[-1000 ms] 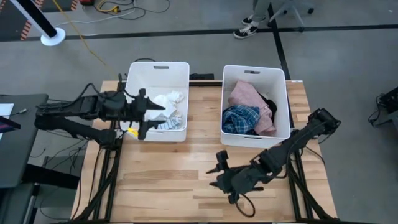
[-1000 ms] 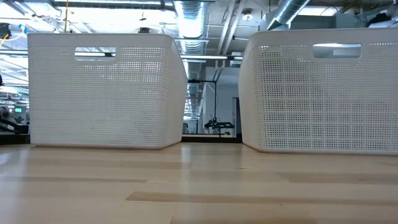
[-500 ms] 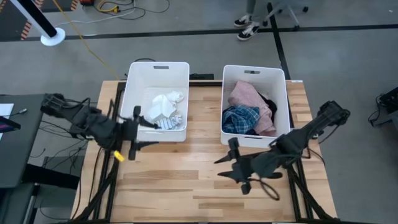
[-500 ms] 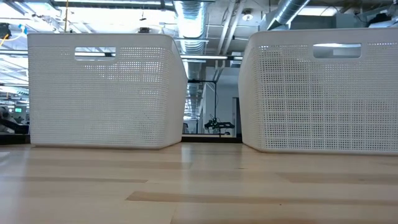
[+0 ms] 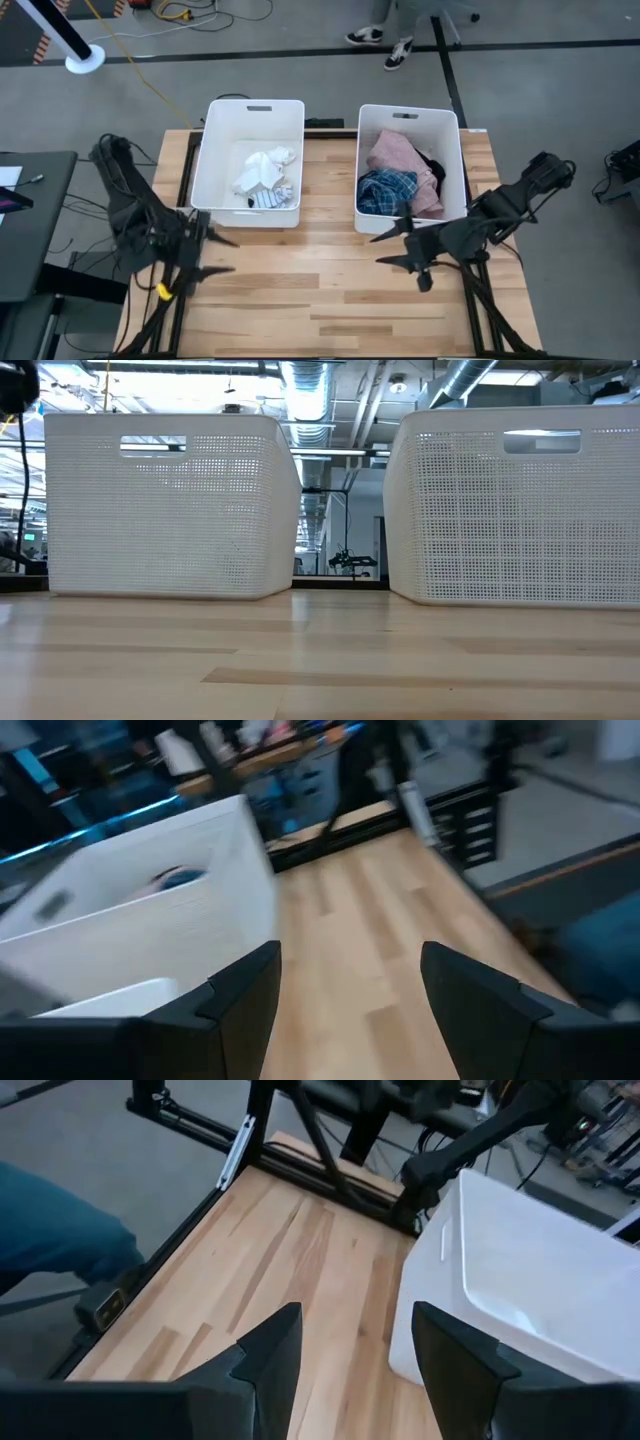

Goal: Sort clothes
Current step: Return to Home Position

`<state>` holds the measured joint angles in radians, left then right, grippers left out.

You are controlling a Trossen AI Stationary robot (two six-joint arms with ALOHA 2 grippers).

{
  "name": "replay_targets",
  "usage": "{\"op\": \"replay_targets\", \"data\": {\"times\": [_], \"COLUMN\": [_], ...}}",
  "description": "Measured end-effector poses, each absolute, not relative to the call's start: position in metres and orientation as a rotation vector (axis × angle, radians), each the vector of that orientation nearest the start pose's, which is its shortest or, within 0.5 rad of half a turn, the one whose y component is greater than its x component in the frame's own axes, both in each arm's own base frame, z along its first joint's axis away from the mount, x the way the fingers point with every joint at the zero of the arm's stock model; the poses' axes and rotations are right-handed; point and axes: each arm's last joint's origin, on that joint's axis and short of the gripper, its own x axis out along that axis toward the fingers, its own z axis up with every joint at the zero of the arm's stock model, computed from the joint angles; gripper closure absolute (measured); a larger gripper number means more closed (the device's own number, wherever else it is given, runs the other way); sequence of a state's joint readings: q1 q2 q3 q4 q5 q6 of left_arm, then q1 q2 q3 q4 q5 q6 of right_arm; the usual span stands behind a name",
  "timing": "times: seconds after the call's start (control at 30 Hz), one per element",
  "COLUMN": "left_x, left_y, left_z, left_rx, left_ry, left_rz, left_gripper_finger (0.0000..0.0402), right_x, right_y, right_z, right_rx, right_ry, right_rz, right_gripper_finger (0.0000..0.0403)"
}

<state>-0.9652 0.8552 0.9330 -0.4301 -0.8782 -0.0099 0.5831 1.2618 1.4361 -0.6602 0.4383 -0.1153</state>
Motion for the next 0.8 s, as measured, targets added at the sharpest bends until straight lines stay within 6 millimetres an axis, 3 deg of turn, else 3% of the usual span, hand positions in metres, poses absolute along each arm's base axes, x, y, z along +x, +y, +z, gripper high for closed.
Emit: {"op": "replay_targets", "data": {"times": [0.13,0.3,0.53,0.8], "left_x": [0.100,0.086,0.075,0.071], "left_y": [-0.138,-0.139,-0.131,-0.131], "left_z": [0.334,0.316,0.298,0.272], "left_rx": [0.277,0.298,0.219,0.118], "left_ry": [0.157,0.133,0.092,0.014], "left_rz": [-0.163,-0.130,-0.187,-0.315], "left_gripper_finger": [0.0167,0.0167,0.0167,0.0167], "right_x": [0.206,0.188,0.160,0.148], "right_y": [0.128,0.127,0.112,0.106], "right_z": [0.414,0.406,0.360,0.304], "right_rx": [-0.339,-0.319,-0.225,-0.148], "right_ry": [0.450,0.408,0.254,0.112], "right_rz": [0.200,0.242,0.258,0.377], "right_gripper_finger": [0.0198,0.0204,0.0229,0.0238]}}
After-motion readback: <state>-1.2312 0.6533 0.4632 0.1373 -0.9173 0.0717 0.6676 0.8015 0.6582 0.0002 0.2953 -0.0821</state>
